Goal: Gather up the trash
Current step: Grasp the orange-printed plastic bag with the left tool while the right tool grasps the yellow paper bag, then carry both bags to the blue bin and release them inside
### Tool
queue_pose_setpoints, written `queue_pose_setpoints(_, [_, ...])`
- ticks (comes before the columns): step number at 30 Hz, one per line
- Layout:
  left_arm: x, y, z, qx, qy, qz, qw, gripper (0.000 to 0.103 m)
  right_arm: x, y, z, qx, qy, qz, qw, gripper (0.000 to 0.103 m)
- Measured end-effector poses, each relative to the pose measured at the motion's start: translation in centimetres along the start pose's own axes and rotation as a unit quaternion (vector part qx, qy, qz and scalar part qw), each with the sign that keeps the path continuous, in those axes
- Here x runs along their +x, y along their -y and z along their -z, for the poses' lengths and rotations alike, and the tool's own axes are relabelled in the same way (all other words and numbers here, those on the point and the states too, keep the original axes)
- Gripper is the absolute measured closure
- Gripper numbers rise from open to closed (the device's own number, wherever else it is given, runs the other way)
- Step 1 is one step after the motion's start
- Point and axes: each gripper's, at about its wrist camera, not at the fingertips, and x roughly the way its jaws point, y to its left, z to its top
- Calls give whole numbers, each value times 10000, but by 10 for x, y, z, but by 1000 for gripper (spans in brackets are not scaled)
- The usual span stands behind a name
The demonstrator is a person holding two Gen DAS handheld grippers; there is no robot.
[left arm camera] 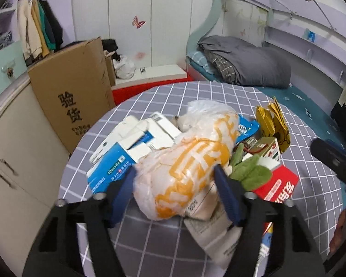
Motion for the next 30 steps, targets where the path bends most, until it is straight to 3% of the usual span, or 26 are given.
queue_pose_setpoints(2, [-2, 3, -3, 73, 84, 12, 9999, 52, 15, 5, -8, 133, -117, 0, 9998, 6])
queue_pose_setpoints(5, [-11, 4, -8, 52, 301, 81, 9995, 58, 39, 11, -17, 282, -316, 57, 9991, 6])
queue_pose_setpoints(13, [-35, -4, -24, -539, 949, 9, 9940, 61, 99, 29, -40, 787, -964, 64, 9922, 7])
queue_pose_setpoints(14, [-39, -6, -25, -636, 1031, -41, 9926, 61, 103, 29, -39, 808, -1049, 45, 9912, 10])
queue_pose_setpoints(16, [-45, -8, -27, -749, 1111, -103, 9909, 61, 109, 28, -36, 776, -1197, 1, 9898, 43])
queue_pose_setpoints(17, [-48, -9, -27, -784, 1143, -104, 9903, 61, 109, 28, -35, 759, -1195, 21, 9899, 46])
queue_pose_setpoints(19, [-55, -11, -27, -831, 1231, -116, 9888, 61, 103, 28, -36, 682, -1122, 7, 9913, 56])
queue_pose_setpoints(21, [-63, -13, -26, -874, 1318, -113, 9874, 61, 93, 27, -37, 611, -948, 20, 9936, 59])
queue_pose_setpoints(28, [-101, -33, -15, -1175, 1612, 5, 9799, 61, 26, 3, -49, 188, 53, 176, 9997, 60])
queue_pose_setpoints(30, [-115, -43, -8, -1266, 1715, 9, 9770, 61, 2, -14, -52, 51, 311, 10, 9995, 60])
